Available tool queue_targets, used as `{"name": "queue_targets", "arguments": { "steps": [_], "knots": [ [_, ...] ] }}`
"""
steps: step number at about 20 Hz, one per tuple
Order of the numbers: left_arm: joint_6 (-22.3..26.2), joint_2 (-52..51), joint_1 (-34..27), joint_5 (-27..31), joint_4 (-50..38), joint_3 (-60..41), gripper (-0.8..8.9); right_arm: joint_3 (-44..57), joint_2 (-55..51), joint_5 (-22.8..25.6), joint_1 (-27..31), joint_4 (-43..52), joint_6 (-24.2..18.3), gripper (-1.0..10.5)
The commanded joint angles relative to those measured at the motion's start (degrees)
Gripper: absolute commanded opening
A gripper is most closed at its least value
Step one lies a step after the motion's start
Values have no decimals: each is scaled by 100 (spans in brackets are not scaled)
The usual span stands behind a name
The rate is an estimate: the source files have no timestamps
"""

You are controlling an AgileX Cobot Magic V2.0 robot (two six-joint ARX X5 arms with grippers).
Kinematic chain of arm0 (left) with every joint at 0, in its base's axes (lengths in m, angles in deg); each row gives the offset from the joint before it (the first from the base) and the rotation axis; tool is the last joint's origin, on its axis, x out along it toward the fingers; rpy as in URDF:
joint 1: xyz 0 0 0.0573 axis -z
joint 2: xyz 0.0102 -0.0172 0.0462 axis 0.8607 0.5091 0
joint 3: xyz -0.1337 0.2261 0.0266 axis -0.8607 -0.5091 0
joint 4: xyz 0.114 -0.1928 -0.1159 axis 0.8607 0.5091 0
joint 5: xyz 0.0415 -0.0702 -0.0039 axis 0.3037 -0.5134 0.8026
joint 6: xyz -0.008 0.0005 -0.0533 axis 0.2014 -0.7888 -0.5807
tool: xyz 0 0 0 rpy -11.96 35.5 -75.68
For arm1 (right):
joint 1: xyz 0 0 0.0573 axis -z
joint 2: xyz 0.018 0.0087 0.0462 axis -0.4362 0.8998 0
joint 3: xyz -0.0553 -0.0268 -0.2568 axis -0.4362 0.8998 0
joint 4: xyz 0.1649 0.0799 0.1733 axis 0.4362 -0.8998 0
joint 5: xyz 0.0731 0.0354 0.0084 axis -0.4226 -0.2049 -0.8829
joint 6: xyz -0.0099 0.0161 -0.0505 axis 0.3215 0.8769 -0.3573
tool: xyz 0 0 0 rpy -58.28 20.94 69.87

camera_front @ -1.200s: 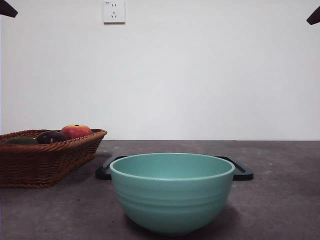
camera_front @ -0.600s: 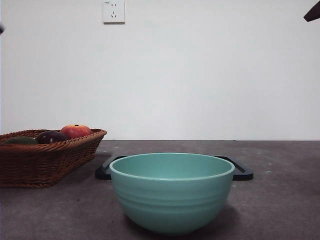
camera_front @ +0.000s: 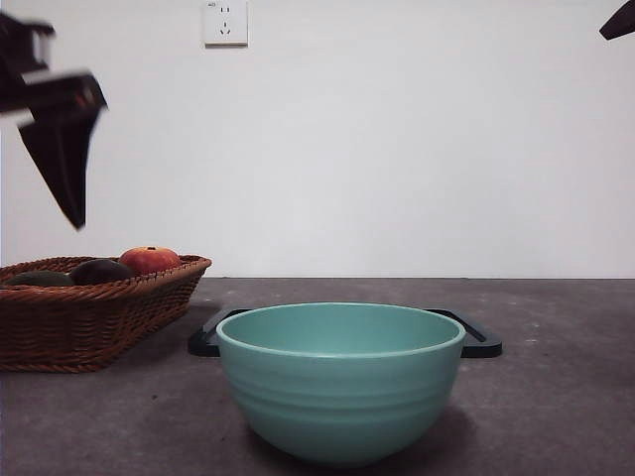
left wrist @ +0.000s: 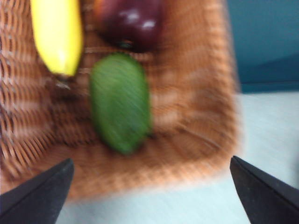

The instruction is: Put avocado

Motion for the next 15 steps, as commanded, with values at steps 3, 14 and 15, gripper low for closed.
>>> {"name": "queue_targets", "arguments": {
  "steps": [3, 14, 15],
  "knots": [
    [319, 1043, -243, 184, -192, 540, 553, -101, 24, -11, -31, 57, -61, 522],
    [273, 2011, -487, -409, -592, 706, 552, -101, 24, -11, -28, 57, -61, 522],
    [278, 2041, -487, -409, -590, 706, 551, -101, 24, -11, -31, 57, -61, 522]
  ]
}}
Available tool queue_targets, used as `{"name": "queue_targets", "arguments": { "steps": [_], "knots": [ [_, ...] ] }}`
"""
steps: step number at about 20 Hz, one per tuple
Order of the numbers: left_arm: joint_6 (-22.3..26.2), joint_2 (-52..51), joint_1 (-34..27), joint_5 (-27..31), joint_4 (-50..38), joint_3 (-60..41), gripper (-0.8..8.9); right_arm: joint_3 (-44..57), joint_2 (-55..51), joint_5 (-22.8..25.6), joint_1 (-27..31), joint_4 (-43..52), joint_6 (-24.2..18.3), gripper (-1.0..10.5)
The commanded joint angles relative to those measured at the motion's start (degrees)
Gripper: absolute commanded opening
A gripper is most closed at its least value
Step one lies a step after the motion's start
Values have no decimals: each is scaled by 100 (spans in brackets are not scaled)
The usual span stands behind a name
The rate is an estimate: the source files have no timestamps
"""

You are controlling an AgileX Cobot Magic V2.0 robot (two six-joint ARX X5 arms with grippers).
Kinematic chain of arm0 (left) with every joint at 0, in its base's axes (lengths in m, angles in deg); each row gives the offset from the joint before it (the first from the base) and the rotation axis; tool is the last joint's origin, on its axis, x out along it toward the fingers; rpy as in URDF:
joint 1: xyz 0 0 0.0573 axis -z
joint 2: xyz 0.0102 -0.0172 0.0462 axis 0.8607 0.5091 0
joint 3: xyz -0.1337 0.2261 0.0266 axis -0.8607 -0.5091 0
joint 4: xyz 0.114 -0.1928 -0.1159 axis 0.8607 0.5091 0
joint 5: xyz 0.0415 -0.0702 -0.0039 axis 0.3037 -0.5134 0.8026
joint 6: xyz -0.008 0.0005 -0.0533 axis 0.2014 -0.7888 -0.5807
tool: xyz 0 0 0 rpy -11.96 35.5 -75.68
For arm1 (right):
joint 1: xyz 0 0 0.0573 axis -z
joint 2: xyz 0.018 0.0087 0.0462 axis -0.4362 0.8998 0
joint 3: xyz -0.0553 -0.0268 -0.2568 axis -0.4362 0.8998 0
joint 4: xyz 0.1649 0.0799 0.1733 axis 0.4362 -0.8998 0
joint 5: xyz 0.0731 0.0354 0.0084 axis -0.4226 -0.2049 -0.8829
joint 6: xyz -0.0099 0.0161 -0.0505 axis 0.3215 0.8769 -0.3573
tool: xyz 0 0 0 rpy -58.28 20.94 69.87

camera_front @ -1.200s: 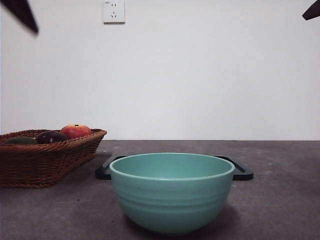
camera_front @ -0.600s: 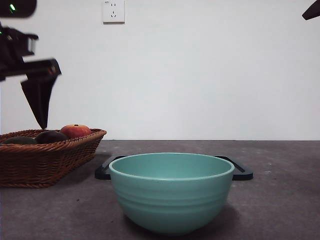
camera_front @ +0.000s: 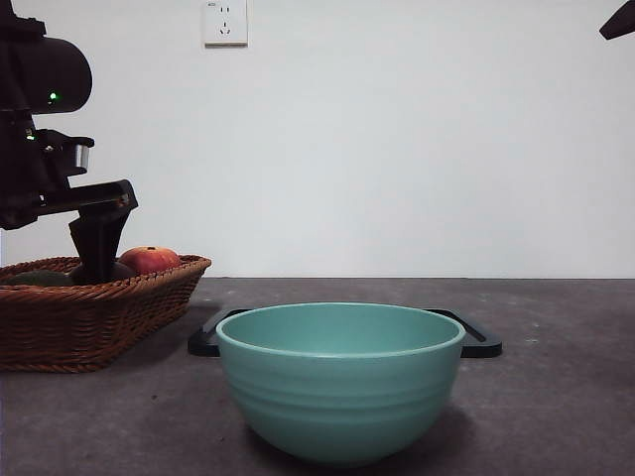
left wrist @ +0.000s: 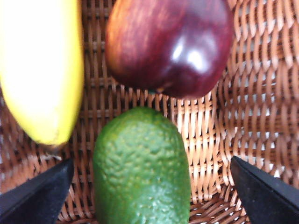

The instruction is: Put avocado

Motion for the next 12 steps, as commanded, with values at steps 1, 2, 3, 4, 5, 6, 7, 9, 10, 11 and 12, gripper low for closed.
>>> {"name": "queue_targets", "arguments": {
  "steps": [1, 2, 3, 4, 5, 6, 7, 9, 10, 11, 12],
  "knots": [
    [22, 179, 9, -13, -24, 122, 524, -101, 24, -11, -31, 57, -61, 522],
    [22, 208, 9, -13, -26, 122, 491, -101, 24, -11, -31, 57, -63, 522],
    [22, 234, 9, -13, -26, 122, 485, -101, 24, -11, -31, 57, -61, 522],
    [22, 264, 9, -13, -26, 122, 485, -101, 24, -11, -31, 57, -61, 522],
    [24, 291, 9, -13, -17, 122, 453, -101, 24, -11, -31, 57, -61, 522],
    [28, 308, 7, -13, -22, 122, 415, -101, 24, -11, -31, 57, -61, 522],
    [46, 308, 7, -13, -35, 122, 352, -101, 24, -11, -31, 57, -61, 522],
    [72, 308, 7, -13, -33, 136, 216, -101, 24, -11, -31, 57, -63, 522],
    [72, 308, 7, -13, -9, 144, 196, -101, 24, -11, -31, 57, -61, 522],
    [72, 308, 7, -13, 68, 168, 191, -101, 24, -11, -31, 55, -63, 522],
    [98, 306, 7, -20, 168, 210, 191, -101, 24, -11, -31, 55, -63, 522]
  ]
}}
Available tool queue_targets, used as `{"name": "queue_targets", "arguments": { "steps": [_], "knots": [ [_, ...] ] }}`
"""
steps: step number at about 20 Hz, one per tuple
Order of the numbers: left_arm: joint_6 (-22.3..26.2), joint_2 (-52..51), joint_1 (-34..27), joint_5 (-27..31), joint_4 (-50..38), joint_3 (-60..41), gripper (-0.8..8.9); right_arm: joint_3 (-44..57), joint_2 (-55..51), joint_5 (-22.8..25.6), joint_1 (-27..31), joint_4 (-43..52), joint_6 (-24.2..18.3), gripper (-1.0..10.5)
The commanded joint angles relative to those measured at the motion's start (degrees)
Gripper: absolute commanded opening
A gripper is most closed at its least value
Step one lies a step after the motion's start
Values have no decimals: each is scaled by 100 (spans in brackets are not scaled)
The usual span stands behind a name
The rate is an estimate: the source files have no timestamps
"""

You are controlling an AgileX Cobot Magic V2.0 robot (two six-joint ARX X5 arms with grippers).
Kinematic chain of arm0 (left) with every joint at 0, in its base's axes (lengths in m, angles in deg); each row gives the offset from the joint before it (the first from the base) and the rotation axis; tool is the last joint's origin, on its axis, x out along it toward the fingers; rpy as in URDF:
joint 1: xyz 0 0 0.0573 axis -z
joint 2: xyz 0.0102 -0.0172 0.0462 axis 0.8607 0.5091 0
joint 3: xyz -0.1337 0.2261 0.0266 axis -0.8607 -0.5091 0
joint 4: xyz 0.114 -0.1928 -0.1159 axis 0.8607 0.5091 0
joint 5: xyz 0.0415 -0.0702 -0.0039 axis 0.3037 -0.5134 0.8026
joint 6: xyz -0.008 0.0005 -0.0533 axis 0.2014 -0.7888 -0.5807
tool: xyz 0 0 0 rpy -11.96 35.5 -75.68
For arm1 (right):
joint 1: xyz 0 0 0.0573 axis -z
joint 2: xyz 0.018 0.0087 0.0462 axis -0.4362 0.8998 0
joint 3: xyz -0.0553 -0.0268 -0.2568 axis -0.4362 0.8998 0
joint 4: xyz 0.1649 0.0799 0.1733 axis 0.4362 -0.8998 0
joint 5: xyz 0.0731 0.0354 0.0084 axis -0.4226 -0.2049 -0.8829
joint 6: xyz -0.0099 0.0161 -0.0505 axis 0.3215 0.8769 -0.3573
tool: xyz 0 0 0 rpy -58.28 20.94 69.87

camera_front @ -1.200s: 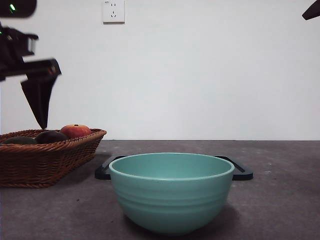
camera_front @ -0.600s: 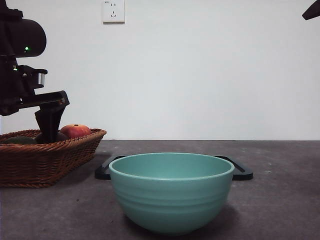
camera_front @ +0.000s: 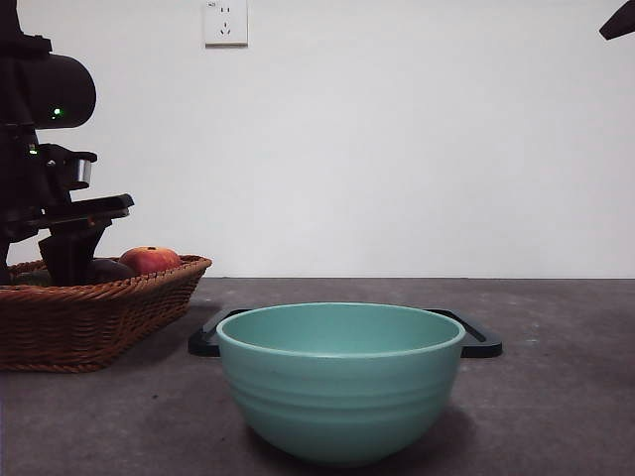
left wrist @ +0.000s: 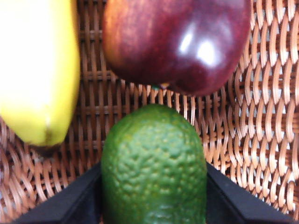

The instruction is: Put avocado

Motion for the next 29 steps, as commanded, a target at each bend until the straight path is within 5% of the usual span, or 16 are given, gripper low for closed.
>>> {"name": "queue_targets", "arguments": {
  "steps": [1, 9, 13, 19, 29],
  "knots": [
    [136, 114, 9, -37, 243, 249, 191, -101, 24, -11, -31, 57, -63, 522],
    [212, -144, 184, -52, 1740, 1517, 189, -101, 24, -11, -31, 55, -61, 522],
    [85, -756, 645, -704, 1880, 1563, 188, -101, 24, -11, -31, 55, -61, 522],
    [-149, -1200, 2124, -1036, 1786, 1563, 188, -101, 24, -11, -31, 55, -61, 522],
    [-343, -297, 4039, -907, 1185, 1561, 183, -101, 24, -9, -31, 57, -61, 522]
  ]
}}
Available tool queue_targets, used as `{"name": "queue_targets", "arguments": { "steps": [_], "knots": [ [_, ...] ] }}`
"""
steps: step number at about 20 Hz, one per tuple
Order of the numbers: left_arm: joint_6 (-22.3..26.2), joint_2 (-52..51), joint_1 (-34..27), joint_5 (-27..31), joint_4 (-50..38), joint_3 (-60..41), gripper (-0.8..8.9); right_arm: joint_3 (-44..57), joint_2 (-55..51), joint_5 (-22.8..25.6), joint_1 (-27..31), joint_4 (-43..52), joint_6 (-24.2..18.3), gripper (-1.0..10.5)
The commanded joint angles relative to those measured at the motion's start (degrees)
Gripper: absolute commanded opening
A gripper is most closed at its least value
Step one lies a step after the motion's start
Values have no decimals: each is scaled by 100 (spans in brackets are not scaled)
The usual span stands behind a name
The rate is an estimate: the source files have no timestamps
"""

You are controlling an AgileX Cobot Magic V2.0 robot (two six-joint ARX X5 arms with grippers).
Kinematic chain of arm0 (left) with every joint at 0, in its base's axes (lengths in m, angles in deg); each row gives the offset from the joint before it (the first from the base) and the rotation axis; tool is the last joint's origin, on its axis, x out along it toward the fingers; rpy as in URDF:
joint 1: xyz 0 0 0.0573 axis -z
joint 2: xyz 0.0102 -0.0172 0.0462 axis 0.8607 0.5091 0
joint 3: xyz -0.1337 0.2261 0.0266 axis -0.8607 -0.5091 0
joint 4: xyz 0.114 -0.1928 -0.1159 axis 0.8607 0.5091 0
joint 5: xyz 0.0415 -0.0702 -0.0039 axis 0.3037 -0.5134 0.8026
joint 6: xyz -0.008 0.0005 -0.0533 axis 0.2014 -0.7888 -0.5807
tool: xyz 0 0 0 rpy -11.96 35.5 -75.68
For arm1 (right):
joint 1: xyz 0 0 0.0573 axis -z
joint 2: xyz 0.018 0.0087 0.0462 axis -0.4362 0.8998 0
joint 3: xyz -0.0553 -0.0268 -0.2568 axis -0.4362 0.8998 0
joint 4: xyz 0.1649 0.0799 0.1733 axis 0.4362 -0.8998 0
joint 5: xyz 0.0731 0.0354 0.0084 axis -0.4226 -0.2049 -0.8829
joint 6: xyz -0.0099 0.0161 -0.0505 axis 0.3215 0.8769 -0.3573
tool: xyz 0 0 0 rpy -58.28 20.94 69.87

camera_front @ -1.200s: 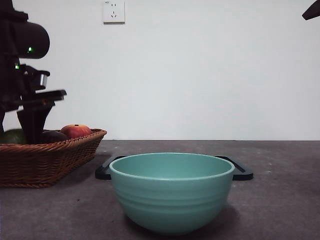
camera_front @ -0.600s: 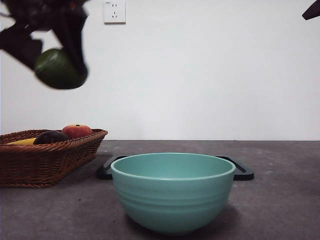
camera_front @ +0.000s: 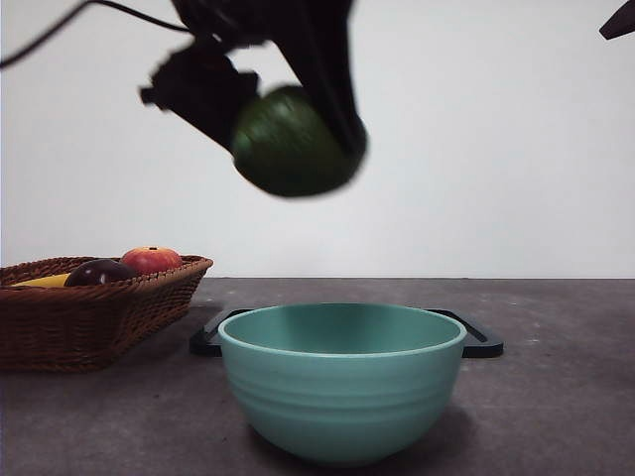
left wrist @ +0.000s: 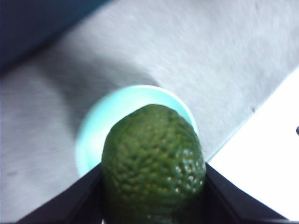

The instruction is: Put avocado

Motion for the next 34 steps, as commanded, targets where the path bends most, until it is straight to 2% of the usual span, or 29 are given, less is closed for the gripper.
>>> {"name": "queue_targets", "arguments": {
  "steps": [1, 4, 8, 15, 21, 25, 29, 32, 33, 34],
  "knots": [
    [-20, 374, 267, 116, -24, 116, 183, -101, 24, -9, -31, 57, -61, 522],
    [13, 811, 503, 575, -153, 116, 183, -101, 24, -9, -31, 55, -61, 522],
    [35, 1279, 590, 758, -387, 116, 184, -101, 24, -9, -31, 52, -63, 522],
    [28, 1919, 660, 756, -435, 116, 184, -101, 24, -9, -31, 52, -63, 522],
    [33, 1978, 776, 754, -431, 120, 196, -101, 24, -7, -31, 52, -66, 522],
    [48, 1939, 807, 761, -398, 151, 384, -101, 24, -7, -28, 52, -66, 522],
    [101, 1672, 804, 879, -387, 192, 469, -101, 24, -7, -28, 55, -66, 522],
    [284, 1237, 793, 1270, -160, 192, 473, -101, 24, -7, -28, 55, -66, 522],
    [337, 1080, 787, 1381, -81, 192, 496, -101, 24, -4, -28, 55, -66, 522],
    [341, 859, 778, 1545, 9, 192, 561, -101, 24, -2, -28, 55, -66, 522]
  ]
}}
